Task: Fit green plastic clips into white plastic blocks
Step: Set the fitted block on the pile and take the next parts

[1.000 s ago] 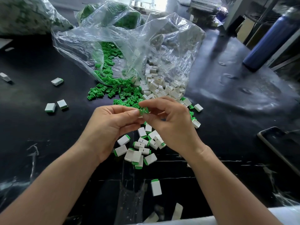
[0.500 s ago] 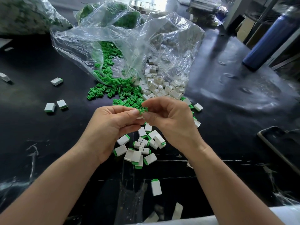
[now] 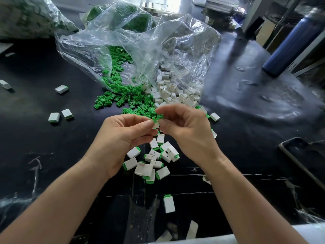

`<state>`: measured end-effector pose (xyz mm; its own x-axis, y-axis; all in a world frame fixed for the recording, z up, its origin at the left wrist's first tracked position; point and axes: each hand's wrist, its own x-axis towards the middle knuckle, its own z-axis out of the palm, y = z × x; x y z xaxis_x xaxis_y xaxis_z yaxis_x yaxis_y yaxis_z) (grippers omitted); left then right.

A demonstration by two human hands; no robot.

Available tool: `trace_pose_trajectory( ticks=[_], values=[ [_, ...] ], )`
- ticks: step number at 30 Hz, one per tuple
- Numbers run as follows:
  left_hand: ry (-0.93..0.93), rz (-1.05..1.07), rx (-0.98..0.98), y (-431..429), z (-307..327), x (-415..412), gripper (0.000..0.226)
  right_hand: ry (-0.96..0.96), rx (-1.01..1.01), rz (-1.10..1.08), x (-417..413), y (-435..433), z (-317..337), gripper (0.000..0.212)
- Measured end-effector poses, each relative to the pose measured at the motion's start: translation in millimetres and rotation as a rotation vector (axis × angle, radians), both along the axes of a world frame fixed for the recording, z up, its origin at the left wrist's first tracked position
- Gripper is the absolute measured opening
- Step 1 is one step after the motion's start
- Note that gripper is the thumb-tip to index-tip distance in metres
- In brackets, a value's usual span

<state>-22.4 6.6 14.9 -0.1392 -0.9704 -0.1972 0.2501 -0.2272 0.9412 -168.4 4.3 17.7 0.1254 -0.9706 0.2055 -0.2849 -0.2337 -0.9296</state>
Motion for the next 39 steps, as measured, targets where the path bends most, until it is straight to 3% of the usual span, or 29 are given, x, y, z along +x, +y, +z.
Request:
trace_pose_trajectory(
  ticks=[9, 17, 28, 33, 39],
  values=[
    [-0.037, 0.031, -0.053, 1.1, -0.9, 1.9, 0.038, -0.036, -0.013, -0.059, -1.6, -1.6, 1.8, 0.027],
    [0.090, 0.020, -0.020, 0.8, 0.6, -1.9, 0.024, -0.041, -0.017, -0.063, -1.0, -2.6, 0.2, 0.024],
    [0.034, 0.006, -0.035, 2.4, 0.4, -2.3, 0.018, 0.027, -0.035, -0.034, -1.1, -1.5, 0.6, 0.029],
    [-0.032, 0.016, -0.036, 4.1, 0.6, -2.6, 0.019, 0.070, -0.035, -0.034, -0.5, -1.4, -0.9, 0.016],
    [-0.092, 0.012, -0.042, 5.5, 0.4, -4.7, 0.011, 0.127, -0.032, -0.041, -0.1, -0.9, -2.2, 0.015]
  ],
)
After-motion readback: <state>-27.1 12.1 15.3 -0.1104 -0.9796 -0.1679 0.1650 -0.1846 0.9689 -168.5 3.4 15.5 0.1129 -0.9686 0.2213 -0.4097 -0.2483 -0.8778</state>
